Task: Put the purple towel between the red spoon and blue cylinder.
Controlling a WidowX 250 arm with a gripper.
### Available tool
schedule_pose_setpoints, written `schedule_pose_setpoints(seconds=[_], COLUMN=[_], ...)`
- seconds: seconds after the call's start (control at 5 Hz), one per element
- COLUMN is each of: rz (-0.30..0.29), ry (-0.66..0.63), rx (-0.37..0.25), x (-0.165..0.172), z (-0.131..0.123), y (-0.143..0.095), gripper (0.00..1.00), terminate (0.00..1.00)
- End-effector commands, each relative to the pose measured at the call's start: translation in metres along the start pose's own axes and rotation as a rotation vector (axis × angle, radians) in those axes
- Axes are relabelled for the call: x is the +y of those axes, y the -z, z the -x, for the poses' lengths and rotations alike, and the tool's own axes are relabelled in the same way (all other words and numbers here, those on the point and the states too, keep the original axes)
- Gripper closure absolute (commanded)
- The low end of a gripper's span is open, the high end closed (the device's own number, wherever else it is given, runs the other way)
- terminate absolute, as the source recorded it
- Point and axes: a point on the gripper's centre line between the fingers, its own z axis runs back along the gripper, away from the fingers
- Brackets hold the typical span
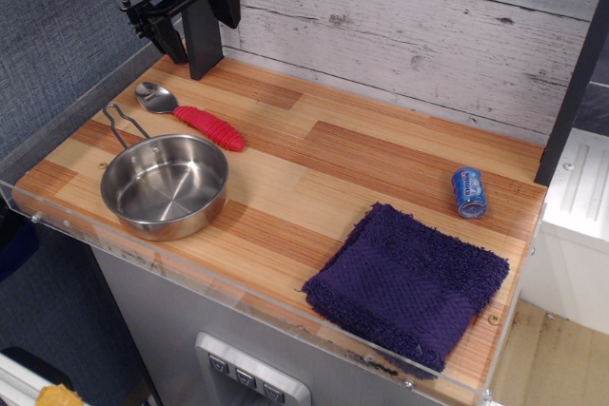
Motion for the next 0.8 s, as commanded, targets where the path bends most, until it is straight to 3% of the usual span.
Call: schedule_pose_setpoints(seconds=[0.0, 0.4, 0.6], rz=[0.0, -0.034, -0.023], ry=[0.0, 0.088, 0.136], rx=[0.0, 0.027, 0.069], x=[0.0, 0.017, 0.024], z=[0.0, 0.063, 0.099], y=[0.0, 0.004, 0.008], gripper=[0.0, 0.0, 0.0], terminate=[0.0, 0.0, 0.0])
